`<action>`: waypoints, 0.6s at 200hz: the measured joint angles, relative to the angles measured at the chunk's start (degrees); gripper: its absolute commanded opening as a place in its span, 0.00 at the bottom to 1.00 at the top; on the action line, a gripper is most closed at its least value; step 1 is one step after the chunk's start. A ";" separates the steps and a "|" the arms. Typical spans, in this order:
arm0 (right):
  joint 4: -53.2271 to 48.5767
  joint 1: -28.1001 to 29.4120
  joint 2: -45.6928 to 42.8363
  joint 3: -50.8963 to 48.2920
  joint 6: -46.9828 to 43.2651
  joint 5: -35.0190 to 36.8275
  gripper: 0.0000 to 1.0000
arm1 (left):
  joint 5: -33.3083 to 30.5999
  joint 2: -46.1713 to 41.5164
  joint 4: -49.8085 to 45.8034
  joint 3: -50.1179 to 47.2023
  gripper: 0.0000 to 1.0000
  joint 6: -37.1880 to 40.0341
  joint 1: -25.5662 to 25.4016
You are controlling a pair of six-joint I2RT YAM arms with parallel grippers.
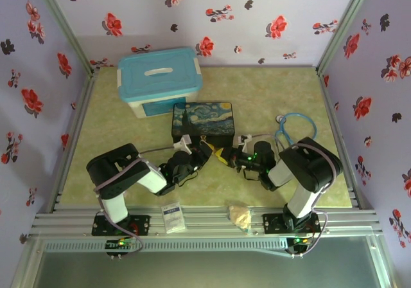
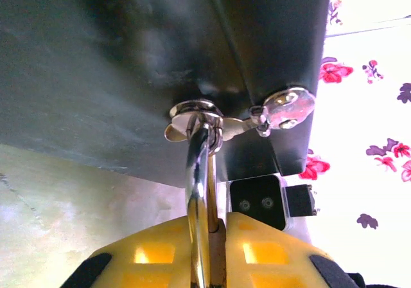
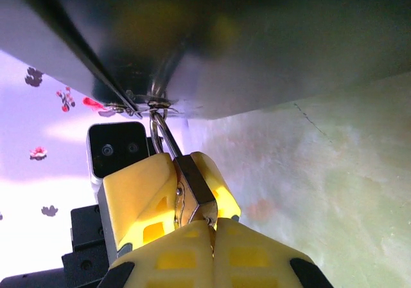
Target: Unlock a padlock with a key
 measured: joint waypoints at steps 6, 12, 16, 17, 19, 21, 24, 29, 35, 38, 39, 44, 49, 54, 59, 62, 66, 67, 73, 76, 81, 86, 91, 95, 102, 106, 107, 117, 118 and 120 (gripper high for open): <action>0.07 0.57 -0.22 -0.11 1.46 1.22 0.00 | -0.09 0.00 0.11 0.00 0.00 0.00 0.00; 0.04 1.11 -0.24 -0.15 2.86 2.27 0.00 | -0.20 0.00 0.11 0.00 0.00 0.00 0.00; 0.02 1.49 -0.24 -0.15 3.65 2.95 0.00 | -0.28 0.00 0.02 0.00 0.00 0.00 0.00; 0.02 1.57 -0.24 -0.15 3.85 3.06 0.00 | -0.31 0.00 0.02 0.00 0.00 0.00 0.00; -0.02 1.84 -0.24 -0.15 4.22 3.41 0.00 | -0.35 0.00 -0.02 0.00 0.00 0.00 0.00; -0.02 2.03 -0.24 -0.15 4.50 3.76 0.00 | -0.39 0.00 -0.09 0.00 0.00 0.00 0.00; -0.02 2.38 -0.24 -0.15 5.20 4.37 0.00 | -0.55 0.00 -0.09 0.00 0.00 0.00 0.00; -0.04 2.80 -0.24 -0.15 5.90 5.27 0.00 | -0.72 0.00 -0.13 0.00 0.00 0.00 0.00; -0.04 3.28 -0.24 -0.15 6.73 6.29 0.00 | -0.92 0.00 -0.22 0.00 0.00 0.00 0.00; -0.04 3.54 -0.26 -0.15 7.19 6.88 0.00 | -1.05 0.00 -0.28 0.00 0.00 -0.02 0.00; -0.04 3.58 -0.26 -0.15 7.28 6.99 0.00 | -1.07 0.00 -0.31 0.00 0.00 0.00 0.00; -0.02 3.87 -0.26 -0.15 7.82 7.72 0.00 | -1.25 0.00 -0.35 0.00 0.00 0.00 0.00; -0.02 4.13 -0.26 -0.15 8.24 8.39 0.00 | -1.38 0.00 -0.42 0.00 0.00 -0.02 0.00; -0.02 4.31 -0.26 -0.15 8.35 8.85 0.00 | -1.44 0.00 -0.48 0.00 0.00 -0.04 0.00; -0.02 4.44 -0.26 -0.15 8.46 9.35 0.00 | -1.60 0.00 -0.50 0.00 0.00 -0.15 0.00; -0.04 4.50 -0.26 -0.15 8.50 9.55 0.00 | -1.64 0.00 -0.50 0.00 0.00 -0.17 0.00; -0.02 4.52 -0.26 -0.13 8.48 9.70 0.02 | -1.68 0.00 -0.50 0.02 0.00 -0.20 0.00; -0.02 4.52 -0.26 -0.13 8.48 9.73 0.02 | -1.68 0.00 -0.50 0.02 0.00 -0.20 0.00; -0.02 4.52 -0.24 -0.11 8.28 9.81 0.04 | -1.77 0.00 -0.50 0.02 0.00 -0.22 0.00; -0.02 4.52 -0.22 -0.09 8.28 9.81 0.04 | -1.79 0.00 -0.50 0.02 0.00 -0.22 0.00; 0.13 4.52 -0.04 -0.07 8.13 9.81 0.04 | -1.81 0.00 -0.50 0.02 0.00 -0.20 0.00; 0.28 4.52 0.28 -0.02 8.02 9.81 0.05 | -1.84 0.00 -0.55 0.02 0.00 -0.20 0.00; 0.52 4.52 0.68 0.00 7.85 9.81 0.05 | -1.90 0.00 -0.74 0.02 0.00 -0.20 0.00; 0.70 4.52 0.96 0.00 7.82 9.81 0.04 | -1.95 0.00 -1.03 0.02 0.00 -0.20 0.00; 0.96 4.61 1.55 0.02 7.80 9.81 0.00 | -2.01 0.00 -1.46 0.02 0.00 -0.20 0.00; 1.14 4.68 1.79 0.02 7.76 9.81 0.00 | -2.01 0.00 -1.68 0.02 0.00 -0.20 0.00; 1.16 4.70 1.90 0.02 7.74 9.81 0.00 | -2.01 0.00 -1.77 0.00 0.00 -0.20 0.00; 1.44 4.74 2.34 0.02 7.45 9.81 0.00 | -2.03 0.02 -2.10 0.00 0.00 -0.20 0.00; 1.46 4.74 2.36 0.02 7.41 9.81 0.00 | -2.03 0.02 -2.12 0.00 0.00 -0.20 0.00; 1.53 4.74 2.40 0.02 7.32 9.81 0.00 | -2.03 0.04 -2.14 0.00 0.00 -0.20 0.00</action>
